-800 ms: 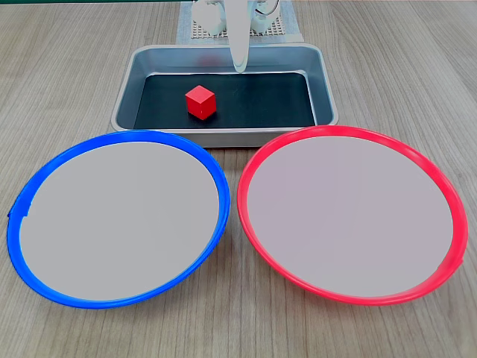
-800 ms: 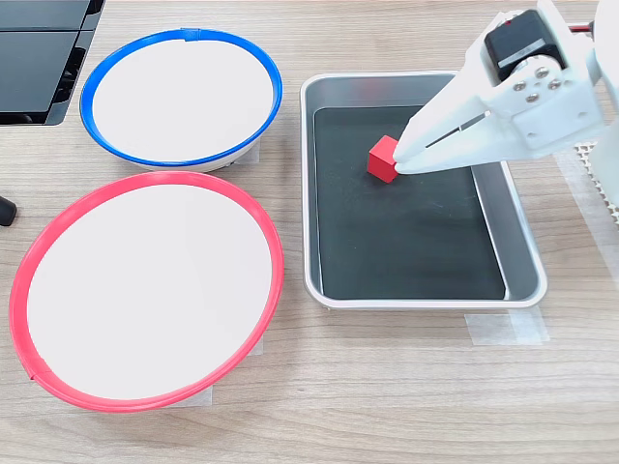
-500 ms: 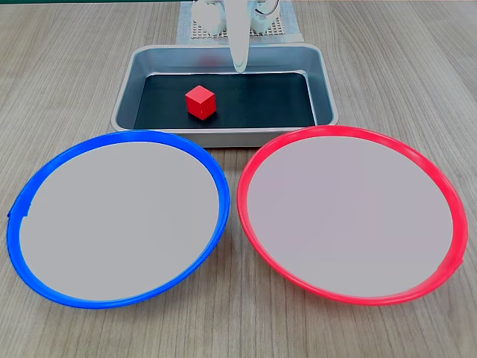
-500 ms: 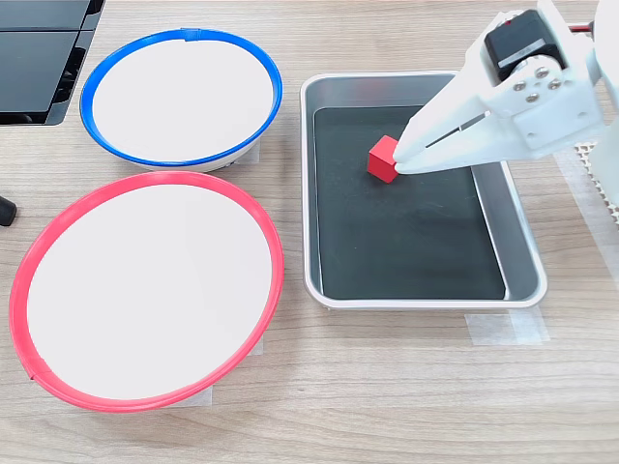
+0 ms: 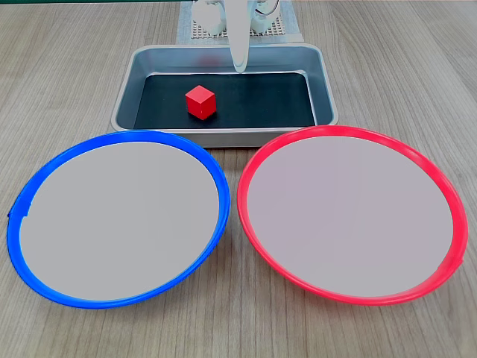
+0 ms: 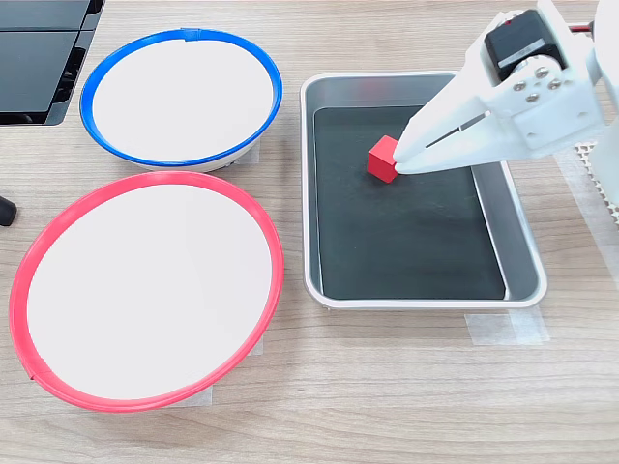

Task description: Move a red block from tray to red dish

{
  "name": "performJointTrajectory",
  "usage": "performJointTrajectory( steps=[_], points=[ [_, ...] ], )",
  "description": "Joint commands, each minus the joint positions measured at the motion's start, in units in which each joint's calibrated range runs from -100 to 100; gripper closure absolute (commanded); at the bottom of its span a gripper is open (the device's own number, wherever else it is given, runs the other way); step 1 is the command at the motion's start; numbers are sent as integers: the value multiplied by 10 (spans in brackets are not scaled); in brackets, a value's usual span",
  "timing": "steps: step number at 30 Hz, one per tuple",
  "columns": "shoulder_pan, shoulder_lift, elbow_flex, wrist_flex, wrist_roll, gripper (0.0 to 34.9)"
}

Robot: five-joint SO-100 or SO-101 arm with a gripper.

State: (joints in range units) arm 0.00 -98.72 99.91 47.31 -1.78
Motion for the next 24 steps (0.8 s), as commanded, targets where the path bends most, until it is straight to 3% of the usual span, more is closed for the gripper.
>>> performJointTrajectory(
  steps=[1,18,21,24],
  points=[
    [3,-3,1,1,-1,346],
    [-10,-1,1,0,0,346],
    [27,72,-38,-17,-12,347],
    [68,199,-157,31,-17,347]
  ],
)
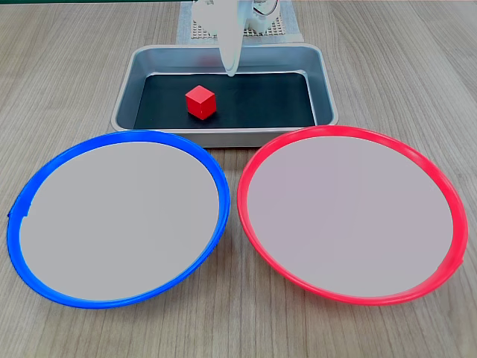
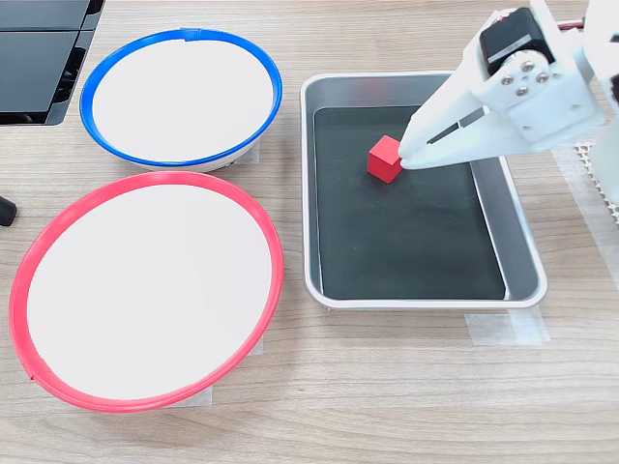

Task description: Move a red block from tray to red dish

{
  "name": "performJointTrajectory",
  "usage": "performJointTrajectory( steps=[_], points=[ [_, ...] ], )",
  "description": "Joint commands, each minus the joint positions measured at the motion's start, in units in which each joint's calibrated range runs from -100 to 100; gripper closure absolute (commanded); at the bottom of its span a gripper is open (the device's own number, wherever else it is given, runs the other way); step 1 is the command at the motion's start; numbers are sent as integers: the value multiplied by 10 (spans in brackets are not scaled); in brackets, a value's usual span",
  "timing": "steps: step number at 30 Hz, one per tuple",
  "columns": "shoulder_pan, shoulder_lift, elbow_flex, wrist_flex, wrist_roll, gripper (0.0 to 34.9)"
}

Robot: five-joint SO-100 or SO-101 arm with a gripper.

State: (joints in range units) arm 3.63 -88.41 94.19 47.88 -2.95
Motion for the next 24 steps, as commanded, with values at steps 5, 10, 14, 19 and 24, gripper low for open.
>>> performJointTrajectory(
  steps=[5,10,14,19,24],
  points=[
    [63,280,-280,132,-24,315],
    [94,435,-420,220,-33,234],
    [109,539,-474,215,-36,186],
    [118,647,-520,208,-41,179],
    [112,731,-545,190,-44,165]
  ],
)
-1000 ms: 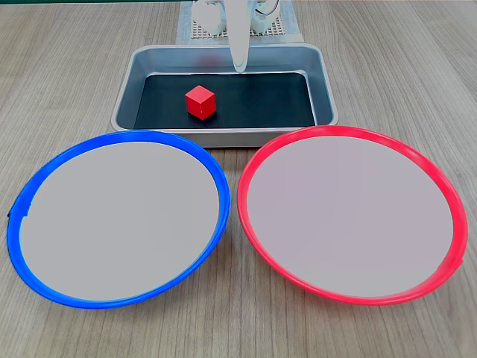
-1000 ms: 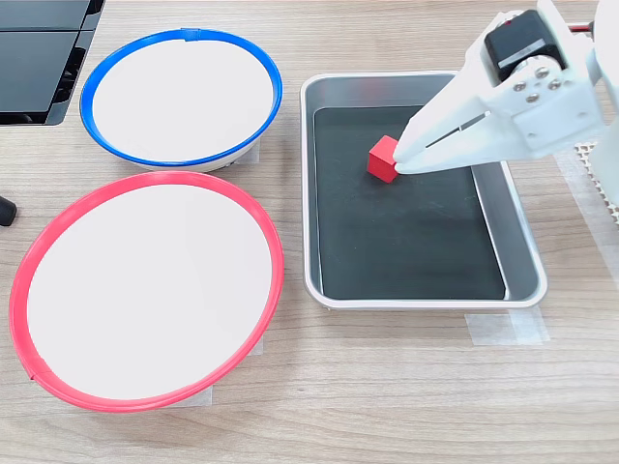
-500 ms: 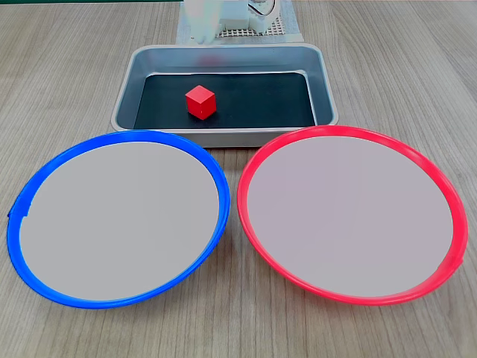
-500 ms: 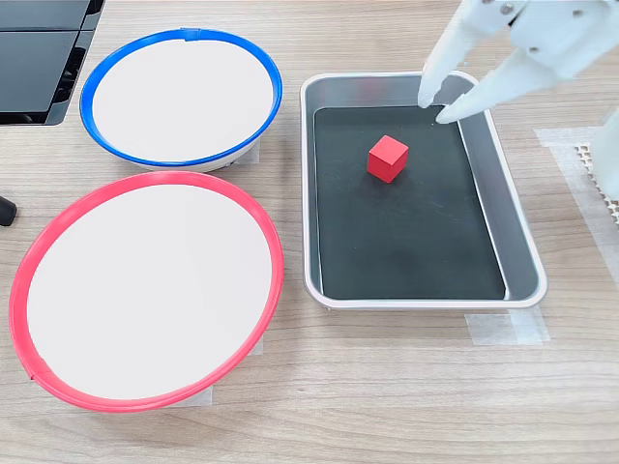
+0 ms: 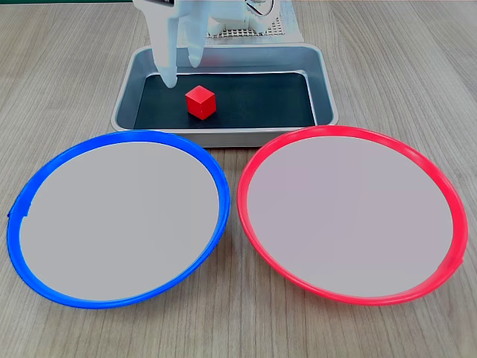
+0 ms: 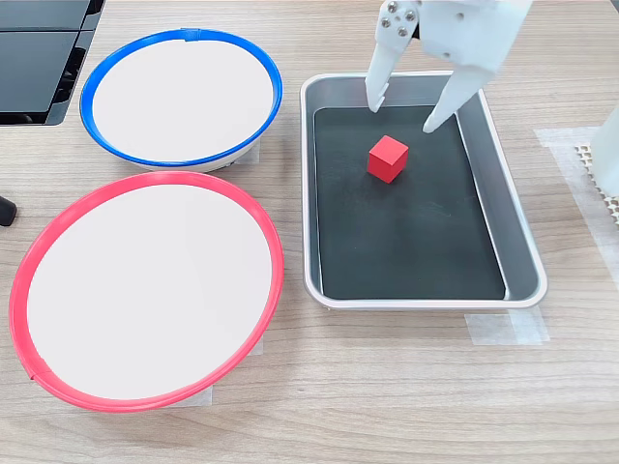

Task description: Move a red block from tray to red dish

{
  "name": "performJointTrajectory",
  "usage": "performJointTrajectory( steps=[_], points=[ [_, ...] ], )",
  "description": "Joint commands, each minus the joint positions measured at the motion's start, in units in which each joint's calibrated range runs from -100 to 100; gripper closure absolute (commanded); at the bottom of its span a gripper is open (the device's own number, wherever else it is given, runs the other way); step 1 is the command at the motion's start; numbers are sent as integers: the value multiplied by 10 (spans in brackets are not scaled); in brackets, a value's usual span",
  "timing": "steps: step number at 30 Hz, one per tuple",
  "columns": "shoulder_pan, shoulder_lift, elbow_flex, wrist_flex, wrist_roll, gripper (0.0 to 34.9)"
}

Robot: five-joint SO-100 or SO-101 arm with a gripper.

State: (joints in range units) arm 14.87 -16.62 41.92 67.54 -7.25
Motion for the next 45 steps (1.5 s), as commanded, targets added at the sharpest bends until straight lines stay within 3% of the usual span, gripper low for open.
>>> performJointTrajectory(
  steps=[1,14,15,18,19,24,25,30,32,37,40,45],
  points=[
    [-5,43,-33,-14,-5,161],
    [-51,145,-77,-40,-17,166],
    [-53,150,-80,-40,-17,182],
    [-55,160,-91,-37,-16,311],
    [-55,162,-97,-32,-15,337],
    [-90,126,-129,49,29,347],
    [-133,100,-146,79,51,347],
    [-234,92,-229,94,56,347],
    [-273,110,-278,72,45,347],
    [-325,162,-336,-108,32,347],
    [-327,190,-303,-233,57,347],
    [-294,222,-243,-351,97,347]
  ],
)
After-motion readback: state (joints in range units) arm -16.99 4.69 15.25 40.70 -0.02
